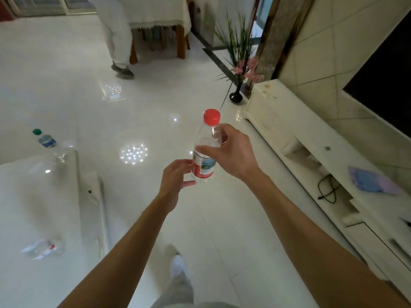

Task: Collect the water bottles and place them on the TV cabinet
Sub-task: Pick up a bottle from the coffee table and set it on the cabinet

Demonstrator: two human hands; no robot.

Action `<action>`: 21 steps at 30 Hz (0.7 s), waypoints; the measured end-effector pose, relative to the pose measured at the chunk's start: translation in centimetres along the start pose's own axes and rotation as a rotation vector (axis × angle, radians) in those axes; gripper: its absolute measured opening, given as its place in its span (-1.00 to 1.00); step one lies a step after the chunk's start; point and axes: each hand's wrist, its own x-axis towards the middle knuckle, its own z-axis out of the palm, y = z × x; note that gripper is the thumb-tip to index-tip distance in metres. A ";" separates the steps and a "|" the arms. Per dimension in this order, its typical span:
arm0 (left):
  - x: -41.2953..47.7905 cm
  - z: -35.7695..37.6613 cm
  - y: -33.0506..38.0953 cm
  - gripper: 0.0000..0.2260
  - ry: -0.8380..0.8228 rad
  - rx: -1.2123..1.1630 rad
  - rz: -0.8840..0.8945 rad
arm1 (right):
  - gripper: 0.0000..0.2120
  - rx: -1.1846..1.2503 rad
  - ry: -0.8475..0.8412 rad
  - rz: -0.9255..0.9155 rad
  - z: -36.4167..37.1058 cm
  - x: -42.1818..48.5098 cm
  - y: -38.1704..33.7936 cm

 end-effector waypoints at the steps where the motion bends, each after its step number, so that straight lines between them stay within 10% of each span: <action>1: 1.4 0.6 0.5 -0.91 -0.029 0.005 -0.008 | -0.39 -0.004 0.017 0.025 -0.3 1.3 0.2; 21: 21.7 16.3 6.3 -0.84 -0.394 0.190 -0.024 | -0.36 0.023 0.306 0.281 -8.1 19.7 10.3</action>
